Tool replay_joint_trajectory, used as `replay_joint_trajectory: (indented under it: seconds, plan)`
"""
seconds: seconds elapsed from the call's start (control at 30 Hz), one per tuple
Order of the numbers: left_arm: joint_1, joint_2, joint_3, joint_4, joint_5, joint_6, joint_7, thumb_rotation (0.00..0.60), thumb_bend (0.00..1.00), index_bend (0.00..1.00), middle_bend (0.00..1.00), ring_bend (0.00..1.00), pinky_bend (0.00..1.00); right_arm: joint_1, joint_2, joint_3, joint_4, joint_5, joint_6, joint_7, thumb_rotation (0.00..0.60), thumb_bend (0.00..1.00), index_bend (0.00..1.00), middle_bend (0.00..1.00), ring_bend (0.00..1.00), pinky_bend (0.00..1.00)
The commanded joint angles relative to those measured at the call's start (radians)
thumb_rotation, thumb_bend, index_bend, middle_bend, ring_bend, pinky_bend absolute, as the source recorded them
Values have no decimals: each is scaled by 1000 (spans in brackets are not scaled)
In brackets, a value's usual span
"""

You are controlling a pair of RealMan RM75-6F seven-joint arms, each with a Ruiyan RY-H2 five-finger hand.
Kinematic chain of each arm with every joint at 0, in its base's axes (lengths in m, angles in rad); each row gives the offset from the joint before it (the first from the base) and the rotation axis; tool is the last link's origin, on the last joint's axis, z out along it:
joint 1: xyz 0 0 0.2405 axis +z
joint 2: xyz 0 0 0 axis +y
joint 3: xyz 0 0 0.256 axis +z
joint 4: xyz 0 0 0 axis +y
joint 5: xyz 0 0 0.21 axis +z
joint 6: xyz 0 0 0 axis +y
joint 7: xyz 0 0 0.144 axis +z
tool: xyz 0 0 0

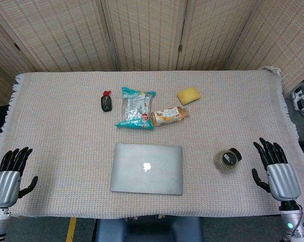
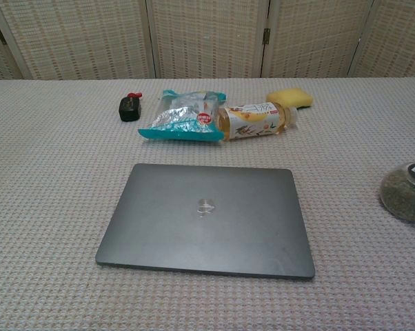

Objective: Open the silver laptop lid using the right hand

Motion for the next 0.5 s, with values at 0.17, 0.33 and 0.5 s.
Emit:
replay_joint_trajectory:
  seconds: [0.17,0.33,0.5]
  plan:
    - [-3,-5,1,8,3,-11,-8,600,408,106,117,48,0,0,3,-8,3,-11,-11,13,600,501,0,35,50,0]
    - [-4,-8,8,21,21,-12,-29,600,408,107,117,51,0,11,13,-17,-2,-39,-27,23,600,501,0,35,45,0]
    - [-8,-10,17,40,48,-12,-54,600,408,111,117,59,0,44,18,-34,-16,-96,-68,18,600,501,0,35,44,0]
